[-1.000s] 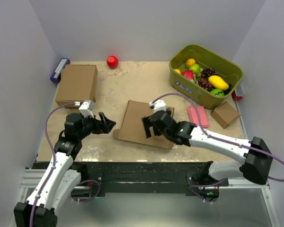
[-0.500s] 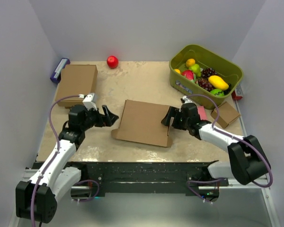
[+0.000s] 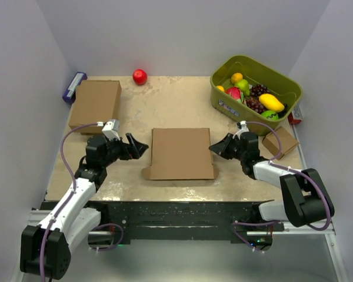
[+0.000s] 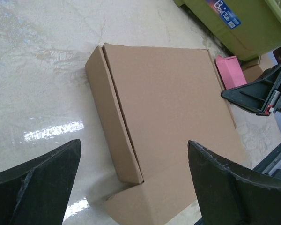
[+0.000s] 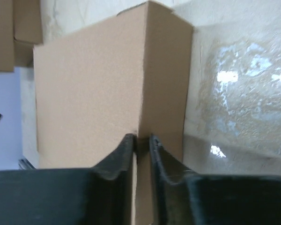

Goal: Fold the paper box

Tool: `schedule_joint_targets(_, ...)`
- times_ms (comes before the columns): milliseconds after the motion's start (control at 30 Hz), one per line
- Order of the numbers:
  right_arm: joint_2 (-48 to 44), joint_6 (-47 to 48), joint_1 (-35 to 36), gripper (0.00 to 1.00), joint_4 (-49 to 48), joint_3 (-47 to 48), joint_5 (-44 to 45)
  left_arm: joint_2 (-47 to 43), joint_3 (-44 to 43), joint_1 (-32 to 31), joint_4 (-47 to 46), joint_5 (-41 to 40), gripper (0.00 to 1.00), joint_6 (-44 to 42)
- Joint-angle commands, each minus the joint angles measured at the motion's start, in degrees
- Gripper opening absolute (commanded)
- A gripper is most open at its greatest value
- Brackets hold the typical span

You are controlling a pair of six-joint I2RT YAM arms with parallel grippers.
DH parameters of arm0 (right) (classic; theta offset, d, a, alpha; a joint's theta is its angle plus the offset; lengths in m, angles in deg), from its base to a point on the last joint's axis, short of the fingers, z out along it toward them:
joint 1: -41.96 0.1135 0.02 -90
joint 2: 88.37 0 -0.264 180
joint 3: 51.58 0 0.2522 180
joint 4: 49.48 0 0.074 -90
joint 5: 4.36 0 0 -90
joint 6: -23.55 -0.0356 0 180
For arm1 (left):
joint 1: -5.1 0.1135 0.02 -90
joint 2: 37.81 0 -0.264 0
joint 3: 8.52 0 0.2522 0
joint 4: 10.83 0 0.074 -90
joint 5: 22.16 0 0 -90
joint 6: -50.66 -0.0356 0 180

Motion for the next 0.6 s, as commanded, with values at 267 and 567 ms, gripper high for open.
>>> schedule_joint_targets(267,-0.09,-1.35,-1.12,0.00,8.40,-3.91,6.70,2.53,2.80,0.20,-7.80,0.64,1.00,3.27)
schedule_joint_targets(567,0.53,-3.11,-1.12,0.00,10.34,-3.82,9.86,9.81,6.24,0.20,-18.08,3.71,1.00,7.66)
